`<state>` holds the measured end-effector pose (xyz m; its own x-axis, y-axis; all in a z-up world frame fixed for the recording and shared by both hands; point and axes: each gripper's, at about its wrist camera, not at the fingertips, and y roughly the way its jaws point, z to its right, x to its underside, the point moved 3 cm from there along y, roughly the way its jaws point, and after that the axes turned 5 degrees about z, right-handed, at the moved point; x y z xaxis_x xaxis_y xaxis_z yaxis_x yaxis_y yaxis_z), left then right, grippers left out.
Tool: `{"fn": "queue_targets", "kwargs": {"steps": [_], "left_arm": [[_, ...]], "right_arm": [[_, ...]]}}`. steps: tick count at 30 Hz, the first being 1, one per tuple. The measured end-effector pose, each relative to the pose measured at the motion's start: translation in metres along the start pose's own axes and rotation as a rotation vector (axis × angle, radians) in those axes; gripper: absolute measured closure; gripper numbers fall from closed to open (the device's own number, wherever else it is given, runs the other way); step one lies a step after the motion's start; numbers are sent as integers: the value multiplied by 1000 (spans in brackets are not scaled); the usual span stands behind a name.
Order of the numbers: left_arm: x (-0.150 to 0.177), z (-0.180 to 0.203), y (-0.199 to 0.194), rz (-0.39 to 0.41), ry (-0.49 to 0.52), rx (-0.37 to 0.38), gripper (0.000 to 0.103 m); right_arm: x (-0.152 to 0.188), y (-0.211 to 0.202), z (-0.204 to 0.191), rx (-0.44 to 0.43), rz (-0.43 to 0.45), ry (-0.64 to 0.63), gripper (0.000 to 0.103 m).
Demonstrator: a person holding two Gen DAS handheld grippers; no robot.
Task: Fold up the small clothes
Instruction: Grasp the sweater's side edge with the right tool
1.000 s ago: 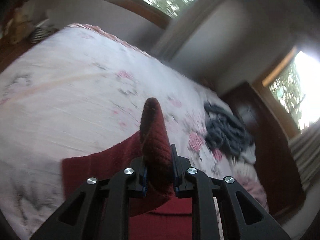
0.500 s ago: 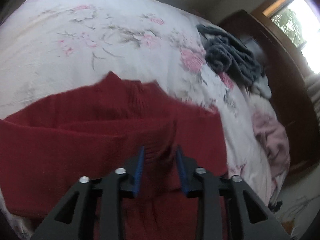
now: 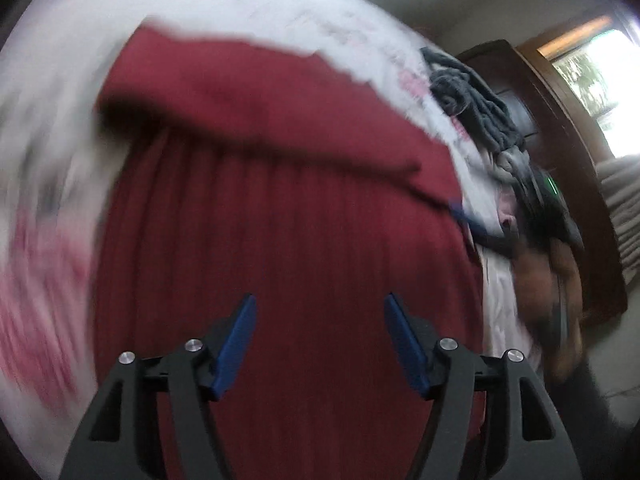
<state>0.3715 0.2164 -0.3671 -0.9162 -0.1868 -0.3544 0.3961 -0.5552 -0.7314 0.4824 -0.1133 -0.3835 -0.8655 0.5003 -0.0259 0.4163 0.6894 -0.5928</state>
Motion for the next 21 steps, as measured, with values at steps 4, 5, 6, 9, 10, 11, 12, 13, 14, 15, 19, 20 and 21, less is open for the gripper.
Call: {"fn": "queue_targets", "kwargs": {"steps": [4,5,6,9,10,11,12,13,14,15,19,20,21], "left_arm": [[39,-23,-2,-17,-128,31,36],[44,-26,-1,-21,-144,36,36],[47,-29,0,-21,-148,37,36],[54,-34,3,-15,-167,46,36],[55,-35,3,-14,-169,47,35],[54,-35,4,-16,-168,49,34],[55,-35,4,-18,-171,50,34],[54,-36,3,-20,-175,52,34],[55,-37,2,-21,-177,54,34],[55,-39,2,-21,-180,56,34],[59,-40,-2,-23,-194,53,34],[59,-39,-4,-23,-195,50,34],[59,-39,-6,-22,-195,48,34]], "right_arm": [[-30,37,-9,155,-18,-37,36],[-33,46,-10,173,-38,-28,35],[-34,51,-11,180,-50,-24,35],[-37,60,-16,195,-71,-27,38],[-36,62,-19,196,-84,-30,42],[-37,64,-20,198,-101,-33,53],[-37,66,-24,202,-118,-39,61],[-37,70,-29,202,-134,-45,67],[-36,72,-35,200,-148,-55,79],[-36,72,-42,208,-151,-80,91],[-46,55,-81,211,-104,-182,98],[-48,49,-89,203,-92,-201,98],[-52,38,-103,192,-68,-232,98]]}}
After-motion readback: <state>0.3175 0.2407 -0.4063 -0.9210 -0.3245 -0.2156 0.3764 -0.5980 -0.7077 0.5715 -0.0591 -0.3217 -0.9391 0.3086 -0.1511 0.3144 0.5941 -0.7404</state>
